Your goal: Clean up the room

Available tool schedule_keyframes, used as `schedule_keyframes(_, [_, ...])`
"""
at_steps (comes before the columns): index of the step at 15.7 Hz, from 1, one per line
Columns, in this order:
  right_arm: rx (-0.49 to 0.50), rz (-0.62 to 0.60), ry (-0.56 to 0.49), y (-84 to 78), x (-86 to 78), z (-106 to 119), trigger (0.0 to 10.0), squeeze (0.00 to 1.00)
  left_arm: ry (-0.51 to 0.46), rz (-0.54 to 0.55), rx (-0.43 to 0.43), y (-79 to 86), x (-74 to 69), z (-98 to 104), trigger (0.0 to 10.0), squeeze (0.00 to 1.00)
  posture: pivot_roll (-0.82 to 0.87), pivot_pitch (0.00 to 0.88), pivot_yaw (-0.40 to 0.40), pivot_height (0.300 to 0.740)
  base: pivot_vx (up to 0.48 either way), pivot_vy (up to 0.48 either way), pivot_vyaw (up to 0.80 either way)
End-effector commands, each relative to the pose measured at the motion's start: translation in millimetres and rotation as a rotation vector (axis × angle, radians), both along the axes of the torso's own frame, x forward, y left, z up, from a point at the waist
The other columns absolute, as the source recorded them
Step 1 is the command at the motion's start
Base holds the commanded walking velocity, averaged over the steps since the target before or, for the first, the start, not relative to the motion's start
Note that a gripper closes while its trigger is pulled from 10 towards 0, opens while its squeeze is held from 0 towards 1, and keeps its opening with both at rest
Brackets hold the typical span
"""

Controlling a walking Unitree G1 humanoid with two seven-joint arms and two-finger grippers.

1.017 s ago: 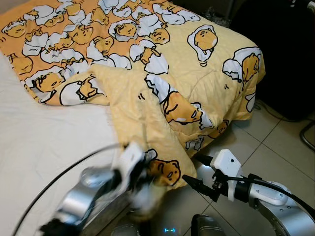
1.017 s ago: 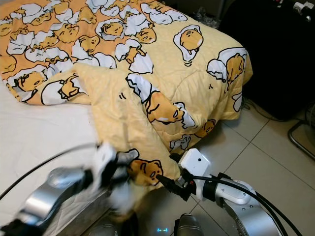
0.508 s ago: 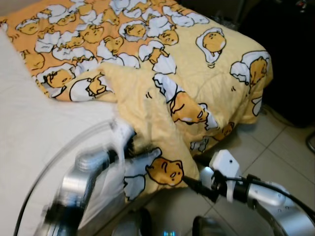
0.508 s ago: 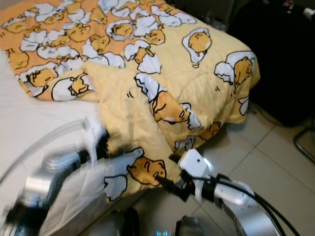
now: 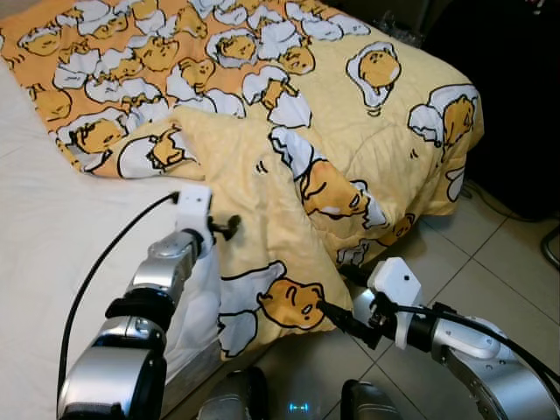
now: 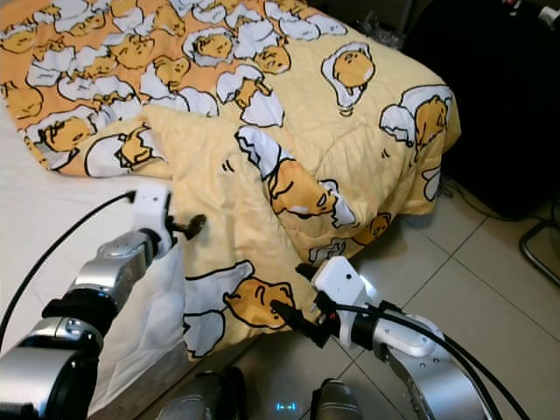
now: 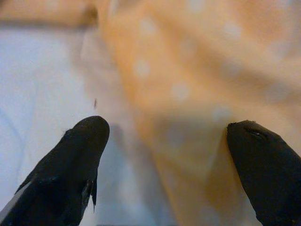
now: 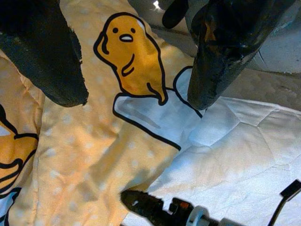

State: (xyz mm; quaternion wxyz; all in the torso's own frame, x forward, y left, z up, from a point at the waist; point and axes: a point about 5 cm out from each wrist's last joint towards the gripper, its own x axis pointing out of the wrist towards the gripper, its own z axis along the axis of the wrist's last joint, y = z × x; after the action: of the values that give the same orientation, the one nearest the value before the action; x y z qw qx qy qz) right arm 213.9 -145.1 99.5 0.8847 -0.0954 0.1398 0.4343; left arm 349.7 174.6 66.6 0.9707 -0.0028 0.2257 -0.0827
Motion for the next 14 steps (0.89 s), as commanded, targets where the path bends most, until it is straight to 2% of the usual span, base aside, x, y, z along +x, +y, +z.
schedule_keyframes(1, [0.006, 0.004, -0.001, 2.4, -2.4, 1, 10.0, 0.0, 0.03, 0.029, -0.046, 4.8, -3.6, -7, 10.0, 0.0, -0.12, 0.179, 0.101, 0.74, 0.0, 0.0, 0.0])
schedule_keyframes(2, [0.007, 0.002, 0.0, 2.2, -3.2, 1, 10.0, 0.0, 0.039, 0.029, -0.083, 4.2, -4.2, -9, 10.0, 0.0, -0.12, 0.179, 0.101, 0.74, 0.0, 0.0, 0.0])
schedule_keyframes(3, [0.007, -0.001, 0.0, 1.7, -4.3, 1, 10.0, 0.0, 0.044, 0.018, -0.125, 2.4, -4.6, -10, 3.0, 0.0, -0.12, 0.179, 0.102, 0.74, 0.0, 0.0, 0.0])
schedule_keyframes(4, [0.007, -0.003, 0.002, 0.9, -4.7, 1, 10.0, 0.0, 0.044, 0.005, -0.147, -0.1, -4.9, -13, 0.0, 0.0, -0.12, 0.18, 0.1, 0.74, 0.0, 0.0, 0.0])
schedule_keyframes(8, [0.018, 0.011, 0.005, 2.1, -3.9, 2, 10.0, 0.0, 0.056, -0.025, -0.13, -2.4, -7.6, -18, 0.0, 0.0, -0.12, 0.185, 0.097, 0.74, 0.0, 0.0, 0.0])
schedule_keyframes(14, [0.033, 0.011, -0.01, 2.6, -2.1, 4, 10.0, 0.0, 0.062, -0.084, -0.159, -11.1, -8.0, -19, 0.0, 0.0, -0.12, 0.18, 0.103, 0.74, 0.0, 0.0, 0.0])
